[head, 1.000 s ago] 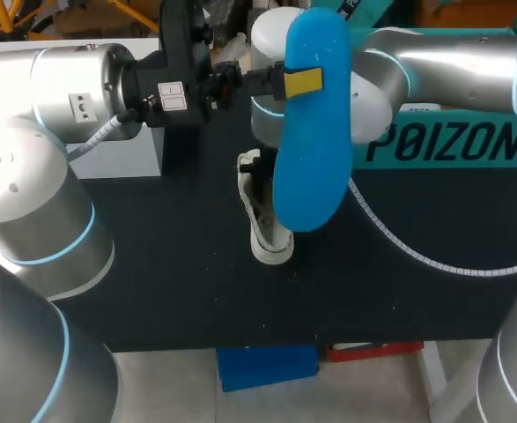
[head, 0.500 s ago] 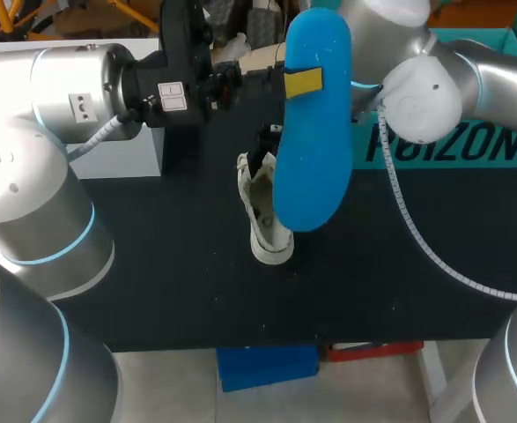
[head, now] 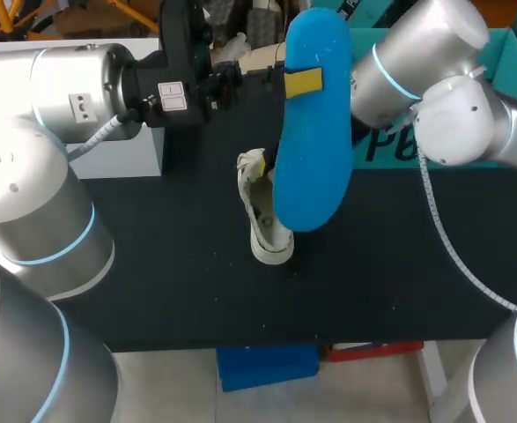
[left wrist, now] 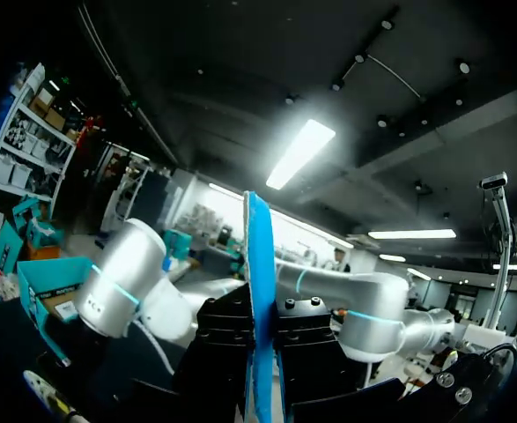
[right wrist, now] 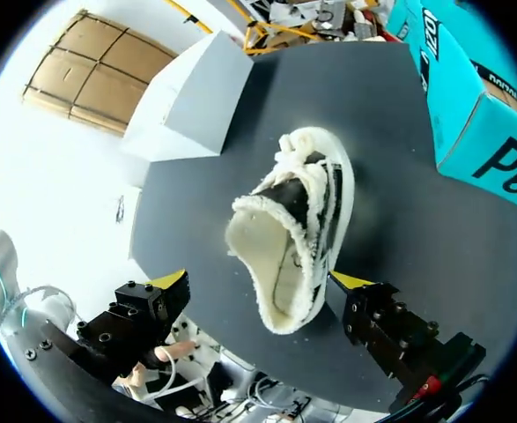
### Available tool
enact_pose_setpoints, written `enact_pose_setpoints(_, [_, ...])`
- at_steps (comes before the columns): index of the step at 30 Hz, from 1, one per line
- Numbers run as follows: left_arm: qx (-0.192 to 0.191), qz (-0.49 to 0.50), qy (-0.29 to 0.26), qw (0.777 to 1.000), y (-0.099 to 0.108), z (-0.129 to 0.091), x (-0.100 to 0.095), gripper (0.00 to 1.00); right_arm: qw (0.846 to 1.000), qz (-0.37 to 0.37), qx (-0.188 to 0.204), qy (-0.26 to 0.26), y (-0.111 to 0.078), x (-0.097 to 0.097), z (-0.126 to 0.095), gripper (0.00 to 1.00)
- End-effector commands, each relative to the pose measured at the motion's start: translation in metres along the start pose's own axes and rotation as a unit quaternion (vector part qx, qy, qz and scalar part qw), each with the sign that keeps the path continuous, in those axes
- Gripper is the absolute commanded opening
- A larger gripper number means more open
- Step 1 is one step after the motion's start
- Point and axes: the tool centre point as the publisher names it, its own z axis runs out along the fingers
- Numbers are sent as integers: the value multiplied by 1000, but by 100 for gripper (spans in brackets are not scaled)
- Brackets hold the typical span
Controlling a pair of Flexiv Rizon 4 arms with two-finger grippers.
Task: Take the shoe out of the shoebox, open the shoe tongue, remove and reinsert the insole, then place the shoe into the shoebox
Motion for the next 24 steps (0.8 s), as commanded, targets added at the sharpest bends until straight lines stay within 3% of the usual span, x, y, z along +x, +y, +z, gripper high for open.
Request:
enact_pose_setpoints(1, [-1,-1,-2,1000,1,0,1,0,981,31,-72,177,-20,-13,-20,100])
enact_pose_setpoints(5, [-1,-1,-2,1000,1,0,1,0,968,44,-113,219,-20,-16,-32,100])
enact_pose_setpoints(12, [-1,-1,-2,1000,1,0,1,0,949,63,-150,269,-20,-16,-41,100])
enact_pose_setpoints(14, [-1,-1,-2,1000,1,0,1,0,935,69,-159,310,-20,-15,-43,100])
enact_pose_setpoints(15, [-1,-1,-2,1000,1,0,1,0,920,76,-168,346,-20,-14,-43,100])
enact_pose_setpoints(18, [-1,-1,-2,1000,1,0,1,0,904,79,-177,382,-20,-13,-43,100])
enact_pose_setpoints(24, [-1,-1,-2,1000,1,0,1,0,893,79,-189,401,-19,-10,-49,100])
